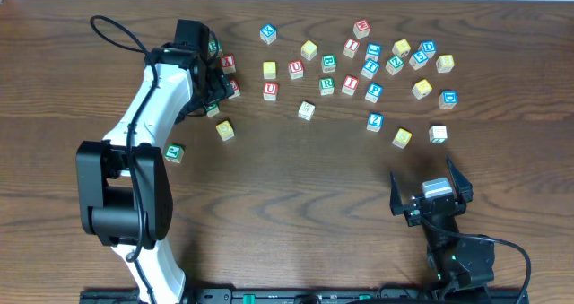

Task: Spell out NEURIPS
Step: 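Lower the left gripper around the green N block, then close the left gripper on the green N block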

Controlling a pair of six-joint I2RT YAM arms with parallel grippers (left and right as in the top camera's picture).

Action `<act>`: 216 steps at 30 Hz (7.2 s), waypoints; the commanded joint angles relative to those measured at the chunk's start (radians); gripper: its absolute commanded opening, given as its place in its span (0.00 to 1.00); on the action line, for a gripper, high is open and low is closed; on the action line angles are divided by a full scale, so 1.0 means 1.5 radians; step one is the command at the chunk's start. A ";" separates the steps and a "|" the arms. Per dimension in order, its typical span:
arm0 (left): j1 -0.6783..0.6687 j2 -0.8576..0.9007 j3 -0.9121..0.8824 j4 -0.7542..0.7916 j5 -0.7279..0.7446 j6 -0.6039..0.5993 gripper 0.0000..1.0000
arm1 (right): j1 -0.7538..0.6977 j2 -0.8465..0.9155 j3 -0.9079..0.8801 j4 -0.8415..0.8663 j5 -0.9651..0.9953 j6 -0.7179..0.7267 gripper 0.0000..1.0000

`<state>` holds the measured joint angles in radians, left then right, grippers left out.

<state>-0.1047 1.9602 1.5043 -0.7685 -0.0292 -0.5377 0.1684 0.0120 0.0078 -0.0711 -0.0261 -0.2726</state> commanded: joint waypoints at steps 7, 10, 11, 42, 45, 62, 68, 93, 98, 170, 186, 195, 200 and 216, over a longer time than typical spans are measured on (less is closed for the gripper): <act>0.004 0.045 0.020 0.008 -0.006 0.022 0.98 | -0.008 -0.004 -0.002 -0.003 0.005 0.009 0.99; 0.004 0.061 0.020 0.008 -0.006 0.022 0.98 | -0.008 -0.004 -0.002 -0.003 0.005 0.009 0.99; 0.004 0.066 0.020 0.009 -0.006 0.021 0.98 | -0.008 -0.004 -0.002 -0.003 0.005 0.009 0.99; 0.004 0.085 0.008 0.050 -0.004 0.019 0.91 | -0.008 -0.004 -0.002 -0.003 0.005 0.009 0.99; 0.004 0.085 0.006 0.050 -0.004 0.019 0.91 | -0.008 -0.004 -0.002 -0.003 0.006 0.009 0.99; -0.009 0.089 0.003 0.042 -0.004 -0.017 0.88 | -0.008 -0.004 -0.002 -0.003 0.005 0.009 0.99; -0.010 0.089 0.002 0.038 -0.004 -0.044 0.88 | -0.008 -0.004 -0.002 -0.003 0.005 0.009 0.99; -0.010 0.124 0.009 0.054 -0.006 -0.020 0.88 | -0.008 -0.004 -0.002 -0.003 0.005 0.009 0.99; -0.010 0.122 0.014 0.054 -0.006 -0.016 0.88 | -0.008 -0.004 -0.002 -0.003 0.005 0.009 0.99; -0.010 0.064 0.018 0.037 -0.006 -0.029 0.57 | -0.008 -0.004 -0.002 -0.003 0.005 0.009 0.99; -0.010 0.066 0.014 0.030 -0.006 -0.029 0.57 | -0.008 -0.004 -0.002 -0.003 0.005 0.009 0.99; -0.010 0.069 0.014 0.045 -0.006 -0.029 0.57 | -0.008 -0.004 -0.002 -0.003 0.005 0.009 0.99; -0.010 0.080 0.014 0.045 -0.006 -0.029 0.57 | -0.008 -0.004 -0.002 -0.003 0.005 0.009 0.99; -0.010 0.085 0.013 0.021 -0.006 -0.029 0.57 | -0.008 -0.004 -0.002 -0.003 0.005 0.009 0.99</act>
<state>-0.1196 2.0666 1.5101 -0.7330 -0.0296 -0.5732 0.1684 0.0120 0.0078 -0.0711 -0.0261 -0.2726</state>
